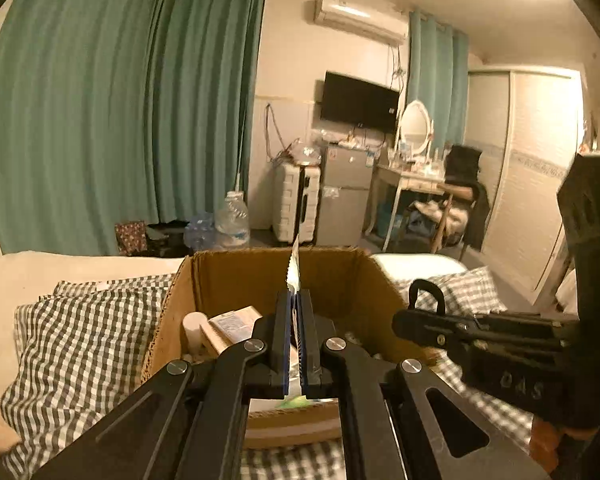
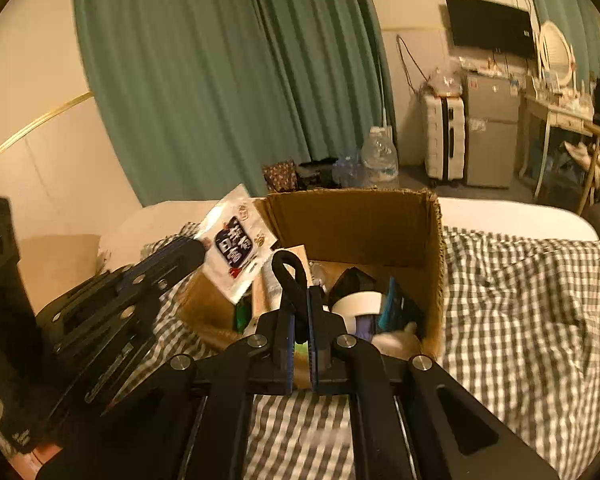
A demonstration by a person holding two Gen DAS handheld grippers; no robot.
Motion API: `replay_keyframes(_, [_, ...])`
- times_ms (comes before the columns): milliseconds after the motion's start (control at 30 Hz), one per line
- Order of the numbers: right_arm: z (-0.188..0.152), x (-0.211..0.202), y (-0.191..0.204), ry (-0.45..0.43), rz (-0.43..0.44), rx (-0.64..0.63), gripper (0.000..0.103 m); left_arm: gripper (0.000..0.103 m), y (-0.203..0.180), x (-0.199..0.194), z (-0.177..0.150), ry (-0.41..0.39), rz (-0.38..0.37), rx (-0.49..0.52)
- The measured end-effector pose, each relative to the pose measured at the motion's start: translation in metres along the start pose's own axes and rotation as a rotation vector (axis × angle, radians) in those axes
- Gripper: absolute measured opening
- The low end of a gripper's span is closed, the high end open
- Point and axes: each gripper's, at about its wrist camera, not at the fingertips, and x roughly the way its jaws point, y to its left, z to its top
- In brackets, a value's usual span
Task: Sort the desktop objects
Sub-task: 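Carry the white packet and hair tie into the cardboard box and release both, then grasp the white lace cloth with the right tool while the left tool grasps the clear comb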
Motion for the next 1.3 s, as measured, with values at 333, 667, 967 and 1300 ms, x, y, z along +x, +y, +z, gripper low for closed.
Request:
replay_keyframes(333, [-0.003,0.010,-0.030,-0.005,-0.036,0.069,0.067,0.098,0.016,0.027,-0.034,0.053,0.103,-0.029])
replay_keyframes(667, [-0.056,-0.057,-0.032,0.018,-0.055,0.084,0.067,0.101,0.016,-0.036,-0.061,0.093,0.108,-0.027])
replay_keyframes(967, [-0.173,-0.061,-0.028,0.218,-0.095,0.162,0.067,0.103,0.000,-0.078,-0.133,0.164,0.092,-0.060])
replay_keyframes(1300, [-0.229,-0.012,-0.012,0.414,-0.152,0.076,0.064,0.103,-0.029,-0.057,-0.183,0.235,0.075,0.024])
